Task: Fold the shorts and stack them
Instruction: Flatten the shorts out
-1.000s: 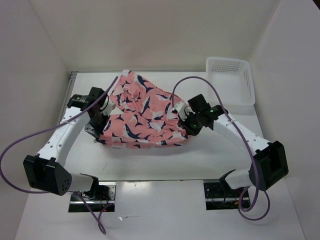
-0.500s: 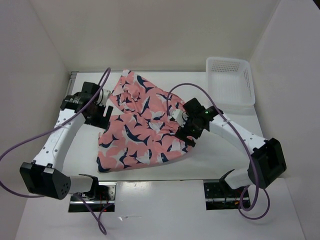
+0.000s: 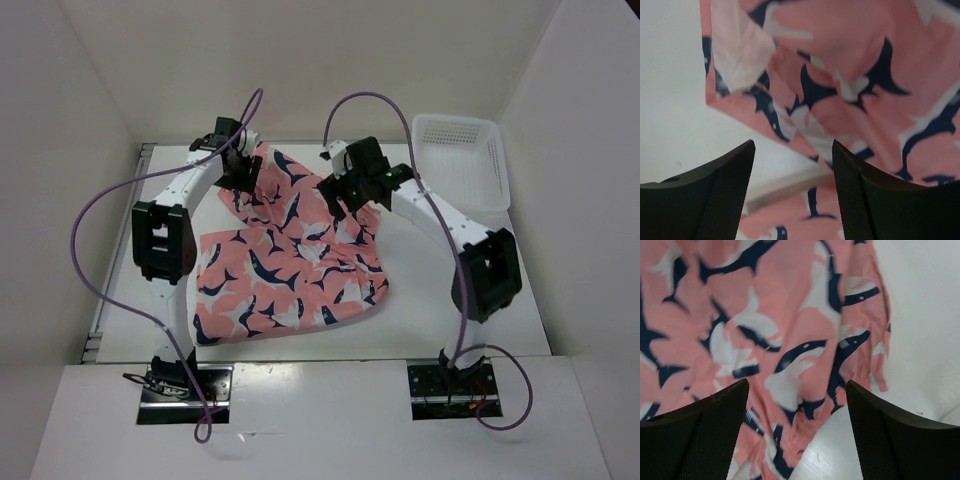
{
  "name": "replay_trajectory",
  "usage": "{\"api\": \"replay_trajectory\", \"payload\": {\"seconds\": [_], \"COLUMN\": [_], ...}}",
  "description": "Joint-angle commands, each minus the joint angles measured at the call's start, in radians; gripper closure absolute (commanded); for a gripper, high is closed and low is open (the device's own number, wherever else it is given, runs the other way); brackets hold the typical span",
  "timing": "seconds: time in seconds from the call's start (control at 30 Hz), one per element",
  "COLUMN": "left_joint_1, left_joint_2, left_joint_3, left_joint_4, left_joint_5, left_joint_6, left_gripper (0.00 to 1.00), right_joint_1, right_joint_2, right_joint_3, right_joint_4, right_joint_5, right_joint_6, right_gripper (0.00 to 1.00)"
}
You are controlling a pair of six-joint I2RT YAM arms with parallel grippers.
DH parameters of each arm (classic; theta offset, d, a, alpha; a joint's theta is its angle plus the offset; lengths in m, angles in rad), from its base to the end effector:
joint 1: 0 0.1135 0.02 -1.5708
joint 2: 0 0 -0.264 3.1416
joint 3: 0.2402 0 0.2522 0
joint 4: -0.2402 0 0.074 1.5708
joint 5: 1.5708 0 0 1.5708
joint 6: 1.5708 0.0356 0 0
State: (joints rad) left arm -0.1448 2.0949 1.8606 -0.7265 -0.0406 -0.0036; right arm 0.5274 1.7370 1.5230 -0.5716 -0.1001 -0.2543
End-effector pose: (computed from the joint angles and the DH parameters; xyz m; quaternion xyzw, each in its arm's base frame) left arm 0.4624 -0.0660 0.2537 0.0612 0.9517 -0.0030 0.3008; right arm 0.3379 0.2009 0.3031 -0.3692 0.8459 0.0978 0.3723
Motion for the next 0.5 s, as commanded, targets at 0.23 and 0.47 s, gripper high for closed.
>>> {"api": "replay_trajectory", "payload": {"seconds": [0.23, 0.47], "left_joint_1": [0.067, 0.109], "left_joint_2": [0.278, 0.232], "left_joint_3": [0.437, 0.295], "left_joint_4": [-0.059, -0.05], "left_joint_5": [0.183, 0.174], "left_joint_6": [0.004, 0.004], "left_gripper": [0.39, 0.49], "right_joint_1": [-0.185, -0.195], "right_joint_2": [0.312, 0.374], "right_joint_3": [0.286, 0.299], "right_joint_4": [0.088, 0.098], "right_joint_5": [-0.018, 0.077], "right_joint_6": [0.311, 0.34], "right_gripper": [0.4, 0.55]}}
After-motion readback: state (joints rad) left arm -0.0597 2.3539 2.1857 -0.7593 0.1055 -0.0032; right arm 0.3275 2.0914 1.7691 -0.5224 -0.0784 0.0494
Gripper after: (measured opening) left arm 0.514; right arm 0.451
